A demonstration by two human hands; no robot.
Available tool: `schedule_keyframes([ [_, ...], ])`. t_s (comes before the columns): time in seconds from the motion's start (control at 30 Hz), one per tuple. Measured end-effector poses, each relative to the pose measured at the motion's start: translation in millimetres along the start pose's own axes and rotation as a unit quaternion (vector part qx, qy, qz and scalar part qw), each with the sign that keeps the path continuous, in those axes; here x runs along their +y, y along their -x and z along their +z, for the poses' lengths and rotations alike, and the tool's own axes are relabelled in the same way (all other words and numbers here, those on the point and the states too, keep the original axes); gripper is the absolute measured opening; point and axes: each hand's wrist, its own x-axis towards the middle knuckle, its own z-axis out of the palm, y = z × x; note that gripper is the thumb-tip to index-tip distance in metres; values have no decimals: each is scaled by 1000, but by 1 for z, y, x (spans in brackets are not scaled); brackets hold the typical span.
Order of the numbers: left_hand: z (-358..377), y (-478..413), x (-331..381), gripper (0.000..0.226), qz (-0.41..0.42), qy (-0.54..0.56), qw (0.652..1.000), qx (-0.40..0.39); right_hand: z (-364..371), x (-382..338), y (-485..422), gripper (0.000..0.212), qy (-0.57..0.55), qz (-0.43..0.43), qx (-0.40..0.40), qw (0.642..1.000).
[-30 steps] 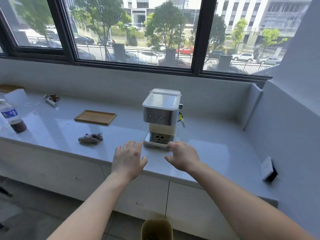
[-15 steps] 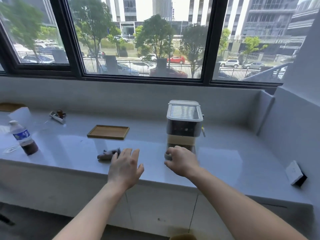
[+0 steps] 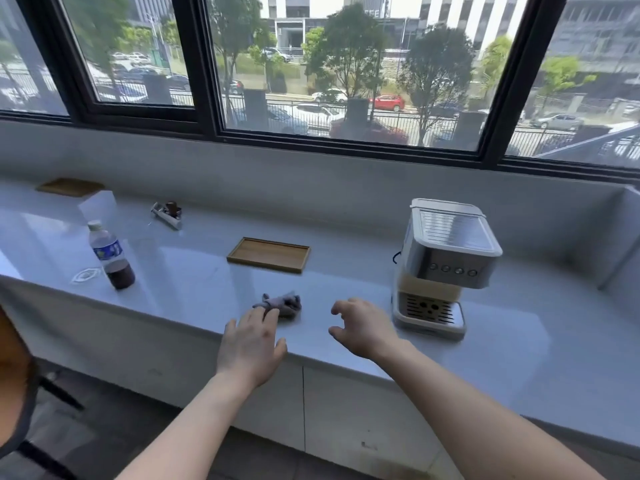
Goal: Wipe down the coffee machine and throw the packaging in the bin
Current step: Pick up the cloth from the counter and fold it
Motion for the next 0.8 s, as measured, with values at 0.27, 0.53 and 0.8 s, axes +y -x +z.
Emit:
schedule_keyframes([
  [0.27,30,-61,-51,42,-22,-14,999,-43,41,-17,-92,33,-17,-22,-29,999],
  [0.53,76,-127,-75,52,-15,9,993,-114,80,-19,-177,36,-31,-57,-122,990],
  [0.8,123,-189,-105,65,34,74,976,-200,131,-12,-233,100,15,-49,-231,972],
])
